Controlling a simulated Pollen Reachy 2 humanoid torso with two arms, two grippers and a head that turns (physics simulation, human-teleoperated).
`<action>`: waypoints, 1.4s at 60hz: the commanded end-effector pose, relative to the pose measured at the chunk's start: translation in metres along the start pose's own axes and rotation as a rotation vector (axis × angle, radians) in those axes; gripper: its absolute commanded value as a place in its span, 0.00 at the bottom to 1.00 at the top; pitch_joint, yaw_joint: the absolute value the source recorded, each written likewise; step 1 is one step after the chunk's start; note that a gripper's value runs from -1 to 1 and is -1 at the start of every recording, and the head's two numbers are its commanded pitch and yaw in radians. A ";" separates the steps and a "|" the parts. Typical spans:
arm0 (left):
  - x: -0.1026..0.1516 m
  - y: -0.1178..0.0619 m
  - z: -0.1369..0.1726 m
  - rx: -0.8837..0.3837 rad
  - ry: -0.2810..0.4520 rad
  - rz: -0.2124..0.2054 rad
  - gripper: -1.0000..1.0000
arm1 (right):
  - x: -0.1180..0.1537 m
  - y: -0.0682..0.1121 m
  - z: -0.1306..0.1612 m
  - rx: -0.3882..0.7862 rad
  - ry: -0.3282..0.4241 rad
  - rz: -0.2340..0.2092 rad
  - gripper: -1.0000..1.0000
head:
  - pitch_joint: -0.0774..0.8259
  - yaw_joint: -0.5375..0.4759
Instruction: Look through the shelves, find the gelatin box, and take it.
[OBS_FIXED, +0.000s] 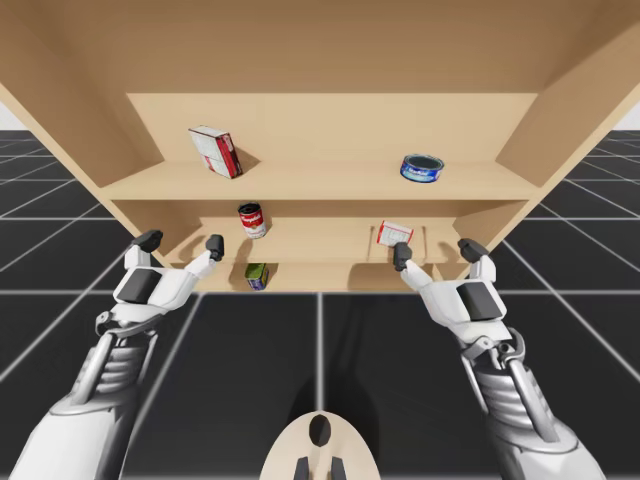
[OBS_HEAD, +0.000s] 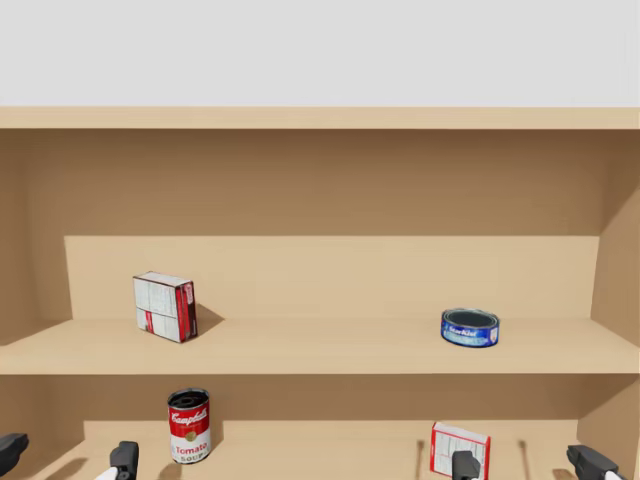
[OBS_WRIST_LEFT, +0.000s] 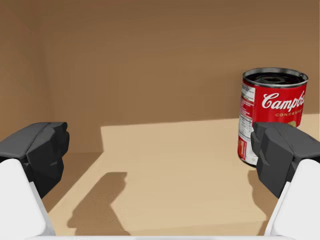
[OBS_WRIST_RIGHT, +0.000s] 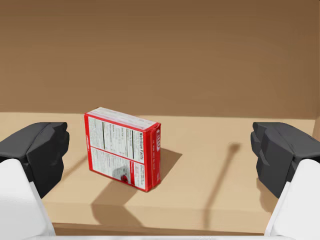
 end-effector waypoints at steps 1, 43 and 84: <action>0.000 0.001 0.000 0.001 -0.001 0.001 0.00 | -0.002 0.006 0.002 -0.002 0.009 -0.045 0.00 | 0.10 0.52; 0.000 0.002 -0.001 -0.008 -0.016 0.008 0.00 | -0.004 0.008 0.001 -0.002 0.005 -0.018 0.00 | 0.50 0.29; 0.003 0.001 0.002 -0.011 -0.013 0.015 0.00 | 0.002 0.034 -0.037 0.055 0.180 -0.077 0.00 | 0.55 0.26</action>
